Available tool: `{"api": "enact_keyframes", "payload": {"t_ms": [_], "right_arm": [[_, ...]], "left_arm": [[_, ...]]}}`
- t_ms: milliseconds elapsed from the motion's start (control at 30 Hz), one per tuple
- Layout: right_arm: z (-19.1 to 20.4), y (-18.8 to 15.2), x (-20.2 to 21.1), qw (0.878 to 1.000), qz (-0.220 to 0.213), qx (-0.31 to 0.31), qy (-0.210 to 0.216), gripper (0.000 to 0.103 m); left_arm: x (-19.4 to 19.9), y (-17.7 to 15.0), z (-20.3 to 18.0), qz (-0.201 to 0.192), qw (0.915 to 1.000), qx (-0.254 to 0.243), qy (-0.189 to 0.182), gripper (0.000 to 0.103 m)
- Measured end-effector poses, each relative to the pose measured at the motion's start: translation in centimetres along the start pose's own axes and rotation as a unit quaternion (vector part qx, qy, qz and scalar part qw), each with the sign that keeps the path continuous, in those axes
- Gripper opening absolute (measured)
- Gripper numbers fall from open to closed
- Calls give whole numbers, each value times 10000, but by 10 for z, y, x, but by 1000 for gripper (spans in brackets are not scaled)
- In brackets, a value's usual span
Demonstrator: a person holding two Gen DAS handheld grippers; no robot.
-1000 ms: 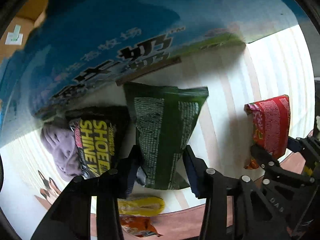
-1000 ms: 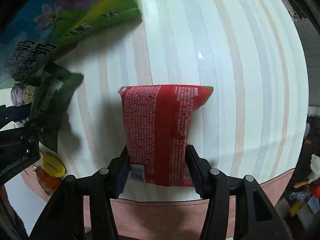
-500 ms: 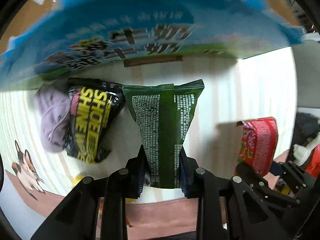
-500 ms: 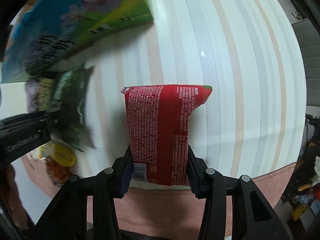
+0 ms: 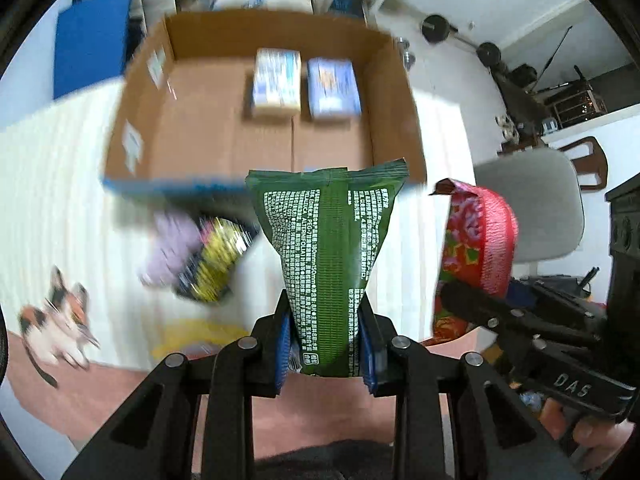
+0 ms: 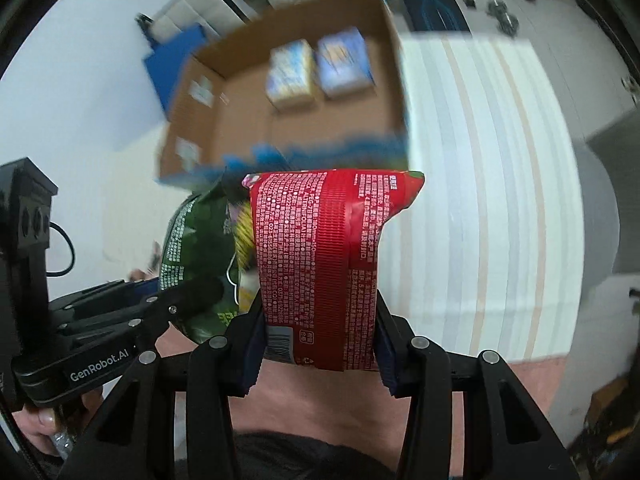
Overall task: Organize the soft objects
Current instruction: 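Lower both bags into the cardboard box and open both grippers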
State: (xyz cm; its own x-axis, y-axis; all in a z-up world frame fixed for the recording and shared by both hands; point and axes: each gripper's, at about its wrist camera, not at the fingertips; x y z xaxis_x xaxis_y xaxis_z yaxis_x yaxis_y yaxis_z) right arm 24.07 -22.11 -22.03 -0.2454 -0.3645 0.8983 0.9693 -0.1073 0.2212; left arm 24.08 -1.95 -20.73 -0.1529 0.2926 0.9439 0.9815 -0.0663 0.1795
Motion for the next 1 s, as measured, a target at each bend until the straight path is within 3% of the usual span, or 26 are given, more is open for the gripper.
{"api": "enact_keyframes", "payload": {"t_ms": [167, 333, 467, 733, 1000], "right_arm": [[24, 66, 8, 9992, -212, 205, -253, 49], [35, 125, -30, 9967, -102, 313, -747, 49], [22, 149, -76, 9948, 204, 129, -991, 49], [-6, 150, -147, 9897, 818, -98, -1174, 49], [-12, 139, -184, 9864, 1110, -118, -1206, 49]], "left_arm": [[3, 68, 3, -259, 9981, -194, 523, 25], [-23, 130, 25, -273, 9961, -149, 821, 25], [-54, 164, 41, -113, 9943, -185, 1045, 25], [-116, 217, 49, 401, 9930, -38, 1107, 26], [-155, 233, 52, 755, 9903, -79, 1166, 26]]}}
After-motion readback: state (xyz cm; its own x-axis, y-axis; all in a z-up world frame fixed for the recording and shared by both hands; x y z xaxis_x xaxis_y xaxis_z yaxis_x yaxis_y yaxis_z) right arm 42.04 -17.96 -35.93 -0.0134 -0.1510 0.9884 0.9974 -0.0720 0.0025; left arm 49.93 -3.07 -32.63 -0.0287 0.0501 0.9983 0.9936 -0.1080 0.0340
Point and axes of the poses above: each gripper's, at about its wrist camera, not at the fingertips, and x roughly against the way its jaws point, z to its left, y to its top, and after that the axes turned 6 degrees about -z, right-handed
